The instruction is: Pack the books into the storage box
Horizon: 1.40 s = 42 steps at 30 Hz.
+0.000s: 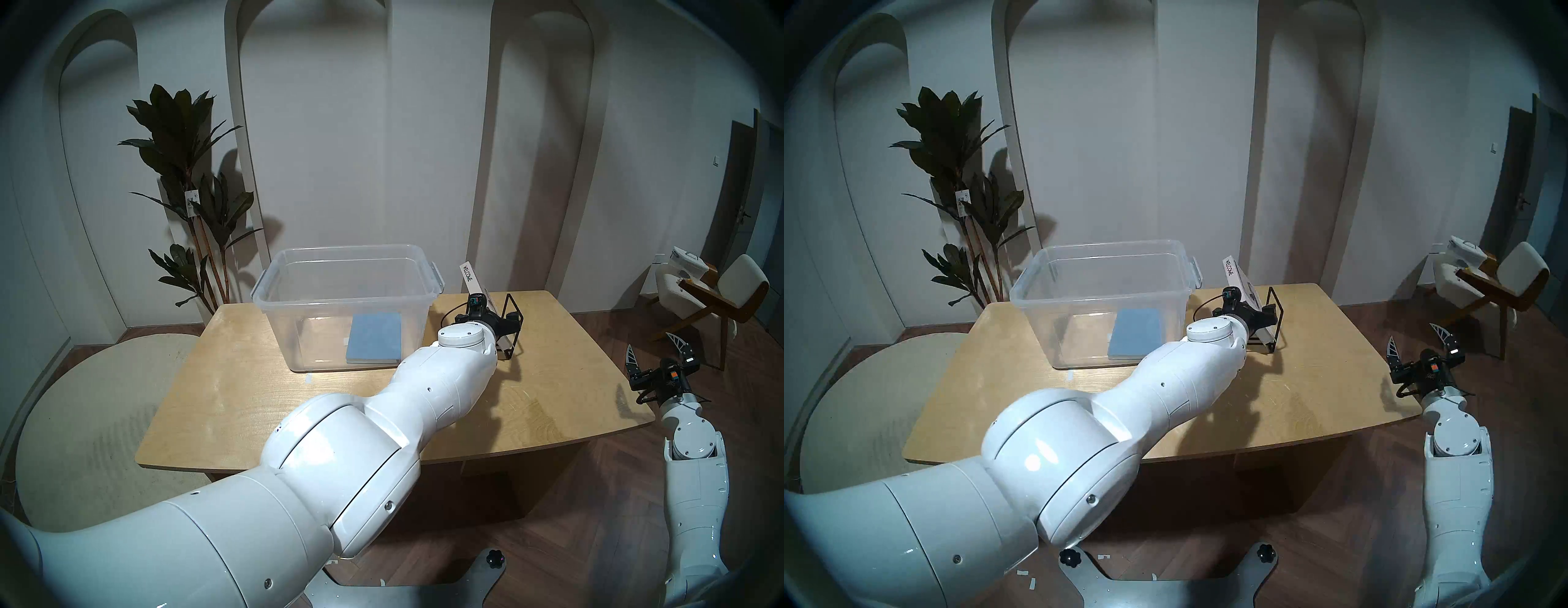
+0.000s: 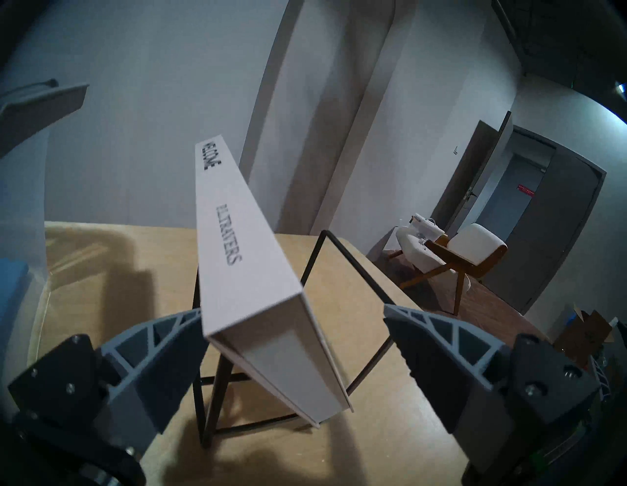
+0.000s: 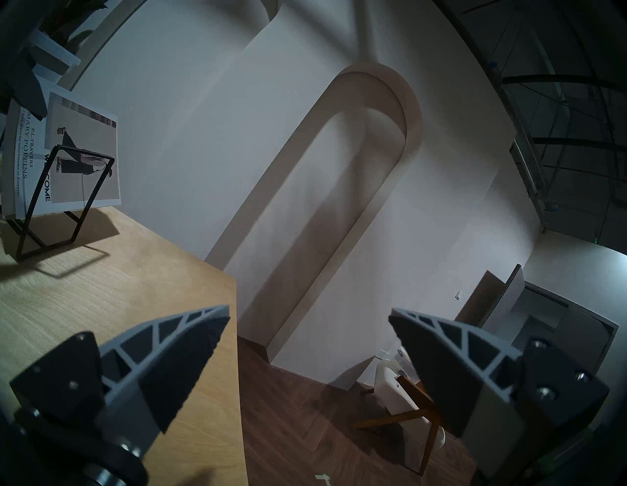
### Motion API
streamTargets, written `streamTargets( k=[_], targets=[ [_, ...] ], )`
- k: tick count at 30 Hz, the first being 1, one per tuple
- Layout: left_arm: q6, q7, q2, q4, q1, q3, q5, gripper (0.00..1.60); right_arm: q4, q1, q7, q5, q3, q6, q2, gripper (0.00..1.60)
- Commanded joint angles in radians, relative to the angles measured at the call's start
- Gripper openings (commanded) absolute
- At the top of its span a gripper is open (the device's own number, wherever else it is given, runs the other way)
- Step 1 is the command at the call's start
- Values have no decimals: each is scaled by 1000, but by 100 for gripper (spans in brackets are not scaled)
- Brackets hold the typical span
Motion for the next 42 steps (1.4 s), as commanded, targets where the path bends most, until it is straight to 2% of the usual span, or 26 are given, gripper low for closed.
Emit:
streamTargets(
  k=[1,9,18,19,21,34,35,36,37,39,40,42],
  targets=[
    [-59,7,-9,21,-62,-17,-11,160,-17,8,-1,-1,2,-12,10,160],
    [-76,-2,-9,81,-72,-31,-26,160,-16,9,-1,0,1,-14,10,160],
    [-70,-28,-9,103,-86,-39,-43,160,-14,10,-1,0,1,-13,10,160],
    [-68,-32,-9,104,-86,-41,-46,133,-14,10,-1,0,1,-13,10,160],
    [-70,-42,-9,107,-91,-38,-47,0,-14,10,-1,0,1,-14,10,160],
    [-84,-32,-9,109,-106,1,-27,0,-13,10,-1,0,1,-15,11,160],
    [-85,-32,-9,110,-106,3,-26,8,-13,10,-1,0,1,-15,11,160],
    [-85,-32,-9,110,-105,6,-26,8,-13,10,-1,0,1,-16,11,160],
    [-83,-33,-9,111,-105,12,-23,36,-13,10,-1,0,1,-16,11,160],
    [-83,-32,-9,110,-104,15,-22,34,-13,10,-1,0,1,-16,11,160],
    [-77,-32,-9,111,-104,18,-22,52,-13,10,-1,0,1,-16,11,160],
    [-71,-31,-9,113,-102,21,-23,78,-13,10,-1,0,1,-16,11,160]
  ],
)
